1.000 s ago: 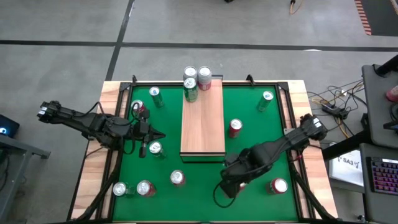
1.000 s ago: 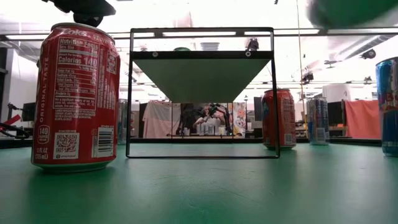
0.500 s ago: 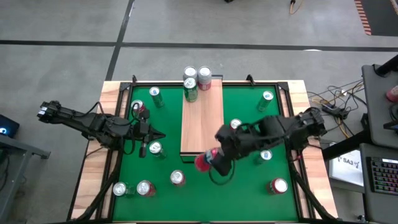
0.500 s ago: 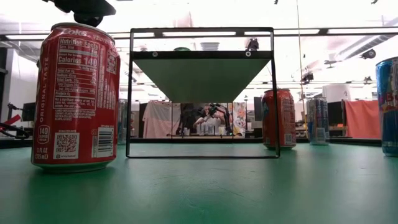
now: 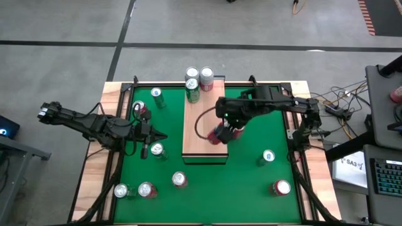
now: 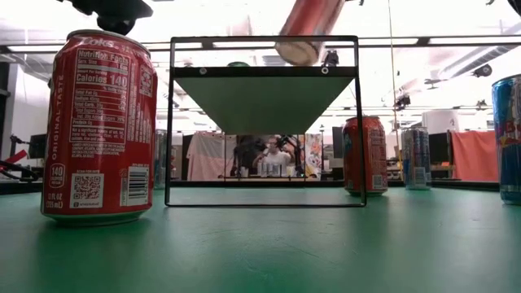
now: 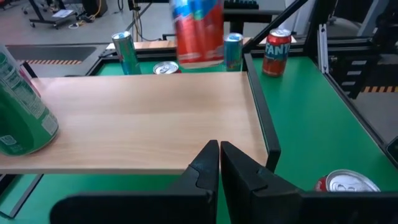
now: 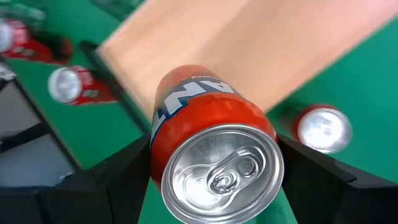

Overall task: Place canned beverage on shelf
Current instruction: Put the orange can on the shelf

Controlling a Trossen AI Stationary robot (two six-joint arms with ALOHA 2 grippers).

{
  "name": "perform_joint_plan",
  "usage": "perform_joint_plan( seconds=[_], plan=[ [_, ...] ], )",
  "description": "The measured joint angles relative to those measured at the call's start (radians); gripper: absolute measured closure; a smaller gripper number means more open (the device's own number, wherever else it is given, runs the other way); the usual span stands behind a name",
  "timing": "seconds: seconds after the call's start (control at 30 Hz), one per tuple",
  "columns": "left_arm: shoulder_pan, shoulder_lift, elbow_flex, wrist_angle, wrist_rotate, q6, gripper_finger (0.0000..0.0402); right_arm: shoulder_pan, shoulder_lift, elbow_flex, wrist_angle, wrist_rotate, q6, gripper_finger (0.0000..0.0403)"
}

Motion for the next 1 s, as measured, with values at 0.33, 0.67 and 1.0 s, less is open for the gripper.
perform_joint_plan(
  seconds=[0.33, 0.67, 1.0],
  plan=[
    [0.0, 0.0, 0.0, 0.085, 0.0, 0.084, 0.0402, -0.069, 0.014, -0.004, 0.003, 0.01, -0.018, 0.0115],
    [0.0, 0.0, 0.0, 0.109, 0.0, 0.16, 0.0402, -0.071, 0.07, -0.009, 0.005, 0.007, -0.037, 0.0115],
    [0.0, 0.0, 0.0, 0.11, 0.0, 0.174, 0.0402, -0.072, 0.088, 0.0, 0.002, 0.002, -0.04, 0.0115]
  ],
)
